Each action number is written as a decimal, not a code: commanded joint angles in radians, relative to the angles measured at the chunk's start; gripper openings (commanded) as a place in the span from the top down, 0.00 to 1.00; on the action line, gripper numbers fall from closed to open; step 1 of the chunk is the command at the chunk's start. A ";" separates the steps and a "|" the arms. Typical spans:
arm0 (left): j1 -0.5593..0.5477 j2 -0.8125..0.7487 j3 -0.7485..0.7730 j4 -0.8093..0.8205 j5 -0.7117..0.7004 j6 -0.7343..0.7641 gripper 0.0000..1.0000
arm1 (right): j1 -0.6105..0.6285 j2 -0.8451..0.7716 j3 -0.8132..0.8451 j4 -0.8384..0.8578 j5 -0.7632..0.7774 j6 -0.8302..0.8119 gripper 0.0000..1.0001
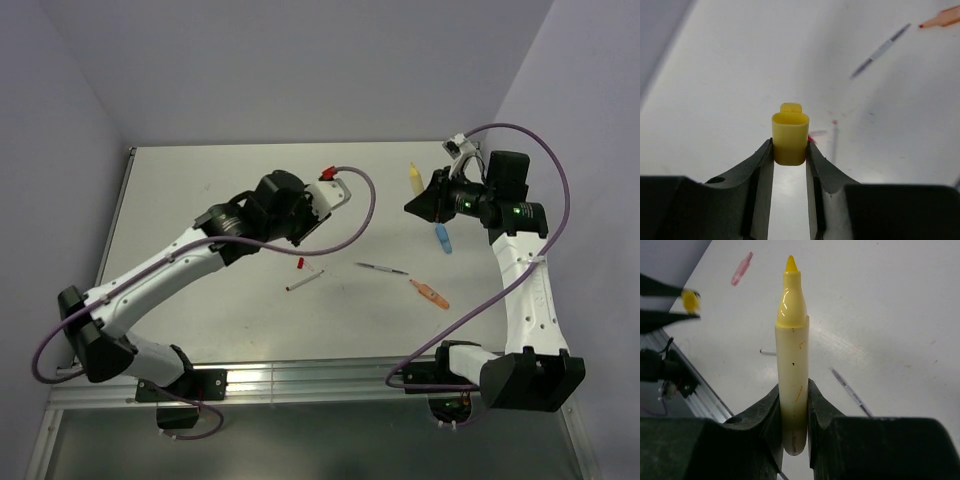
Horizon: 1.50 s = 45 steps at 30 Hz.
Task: Insert the pens into the pen caps
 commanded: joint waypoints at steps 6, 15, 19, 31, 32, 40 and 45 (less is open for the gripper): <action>-0.012 -0.286 -0.335 0.282 -0.197 0.656 1.00 | 0.169 0.047 0.038 -0.290 -0.035 -0.282 1.00; -0.024 -0.435 -0.440 0.292 -0.044 0.886 0.97 | 0.489 0.137 0.010 -0.344 0.040 -0.280 1.00; -0.075 -0.552 -0.635 0.355 -0.021 1.080 1.00 | 0.559 0.174 0.039 -0.365 0.048 -0.279 1.00; -0.118 -0.523 -0.636 0.366 0.045 1.020 1.00 | 0.683 0.260 0.106 -0.374 0.123 -0.255 1.00; -0.121 -0.523 -0.644 0.389 0.044 1.023 1.00 | 0.692 0.263 0.111 -0.373 0.127 -0.252 1.00; -0.127 -0.503 -0.688 0.519 0.077 1.035 1.00 | 0.758 0.309 0.148 -0.374 0.198 -0.224 1.00; -0.127 -0.486 -0.690 0.495 0.097 1.046 1.00 | 0.786 0.302 0.150 -0.373 0.207 -0.226 1.00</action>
